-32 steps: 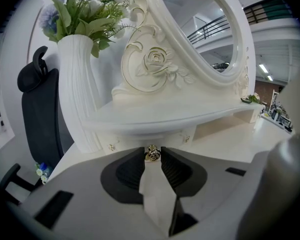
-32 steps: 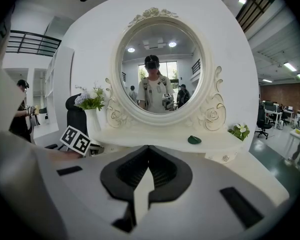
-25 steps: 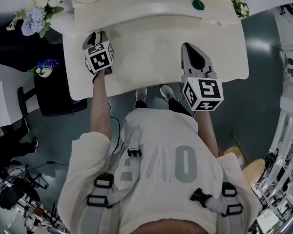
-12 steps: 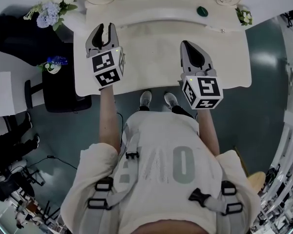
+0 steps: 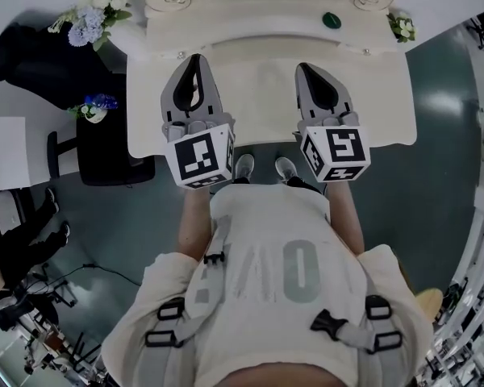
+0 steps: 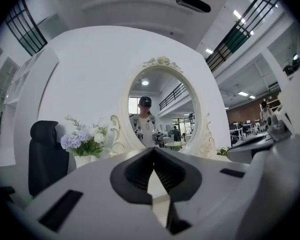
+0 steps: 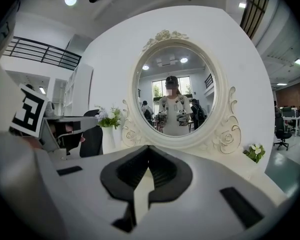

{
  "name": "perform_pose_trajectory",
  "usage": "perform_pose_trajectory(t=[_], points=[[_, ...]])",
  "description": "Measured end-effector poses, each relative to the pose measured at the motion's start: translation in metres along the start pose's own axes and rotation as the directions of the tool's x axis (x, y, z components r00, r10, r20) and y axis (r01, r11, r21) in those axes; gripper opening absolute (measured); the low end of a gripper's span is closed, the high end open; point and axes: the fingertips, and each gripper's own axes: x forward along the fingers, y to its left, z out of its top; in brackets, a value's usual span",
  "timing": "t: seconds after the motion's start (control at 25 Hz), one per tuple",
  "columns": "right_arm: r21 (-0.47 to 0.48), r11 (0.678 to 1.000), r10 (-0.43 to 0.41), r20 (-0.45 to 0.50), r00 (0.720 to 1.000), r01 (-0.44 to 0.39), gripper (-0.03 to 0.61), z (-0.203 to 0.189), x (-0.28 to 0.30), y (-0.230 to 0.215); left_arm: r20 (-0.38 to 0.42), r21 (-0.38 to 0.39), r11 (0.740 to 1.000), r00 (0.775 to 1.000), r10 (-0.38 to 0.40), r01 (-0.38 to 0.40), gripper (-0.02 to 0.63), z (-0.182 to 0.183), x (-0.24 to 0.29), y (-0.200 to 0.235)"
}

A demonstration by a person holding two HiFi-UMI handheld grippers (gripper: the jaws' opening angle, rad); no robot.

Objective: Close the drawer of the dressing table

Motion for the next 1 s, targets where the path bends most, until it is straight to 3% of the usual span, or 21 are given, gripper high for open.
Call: perform_pose_trajectory(t=[0.28,0.52,1.0], points=[[-0.062,0.998,-0.025,0.003,1.0,0.025,0.008,-0.003,-0.015,0.0,-0.009,0.008,1.0,1.0,-0.029,0.029,0.019,-0.003,-0.005,-0.016],[-0.052,0.998,-0.04,0.012,0.999,0.041,0.008,-0.001,-0.023,-0.006,0.009,-0.006,0.998,0.998,-0.065,0.065,0.02,0.003,-0.004,-0.027],[-0.049,0.998,-0.043,0.0,0.999,0.043,0.008,-0.005,-0.028,-0.008,0.007,-0.013,0.999,0.999,-0.048,0.048,0.019,0.004,-0.005,-0.02]])
